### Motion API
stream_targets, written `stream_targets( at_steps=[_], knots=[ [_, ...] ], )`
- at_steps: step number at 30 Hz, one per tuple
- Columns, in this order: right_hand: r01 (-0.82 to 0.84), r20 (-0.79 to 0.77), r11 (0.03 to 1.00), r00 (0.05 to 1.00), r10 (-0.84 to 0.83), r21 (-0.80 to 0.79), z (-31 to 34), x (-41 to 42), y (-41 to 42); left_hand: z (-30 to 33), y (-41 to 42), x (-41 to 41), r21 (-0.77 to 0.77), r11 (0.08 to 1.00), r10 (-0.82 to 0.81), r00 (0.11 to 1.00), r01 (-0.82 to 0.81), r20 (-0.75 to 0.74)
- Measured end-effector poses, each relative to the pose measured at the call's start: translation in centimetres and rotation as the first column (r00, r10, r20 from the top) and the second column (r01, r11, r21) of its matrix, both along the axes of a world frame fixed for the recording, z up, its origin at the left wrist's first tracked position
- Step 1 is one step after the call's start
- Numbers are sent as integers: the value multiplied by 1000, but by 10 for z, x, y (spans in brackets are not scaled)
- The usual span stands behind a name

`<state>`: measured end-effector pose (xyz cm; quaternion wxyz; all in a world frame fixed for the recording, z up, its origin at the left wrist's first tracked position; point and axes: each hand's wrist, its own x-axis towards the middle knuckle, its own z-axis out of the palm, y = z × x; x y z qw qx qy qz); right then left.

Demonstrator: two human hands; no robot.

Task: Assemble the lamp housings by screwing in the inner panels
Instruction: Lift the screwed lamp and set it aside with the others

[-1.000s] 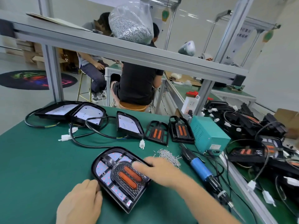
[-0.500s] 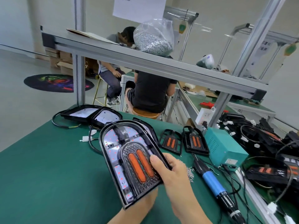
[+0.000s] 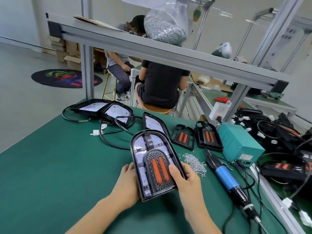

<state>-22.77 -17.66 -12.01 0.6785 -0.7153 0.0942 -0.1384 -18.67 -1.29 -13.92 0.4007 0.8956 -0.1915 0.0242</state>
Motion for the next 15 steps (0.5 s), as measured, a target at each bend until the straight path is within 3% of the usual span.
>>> stream_targets(
  at_steps=[3, 6, 10, 15],
  knots=[
    [11, 20, 1000, 1000, -11, -7, -5, -4, 5, 2, 5, 4, -65, 998, -25, 988, 16, -149],
    [51, 69, 999, 996, -51, 1, -6, -8, 4, 7, 6, 9, -285, 957, -6, 977, -56, -213],
    [86, 93, 996, 992, -86, -2, -8, -14, 6, 14, 7, 10, -659, 715, -103, 897, -233, -429],
    [85, 104, 996, 991, -86, 13, -10, -16, 12, 22, -3, 4, -782, 522, -246, 817, -340, -521]
  ],
)
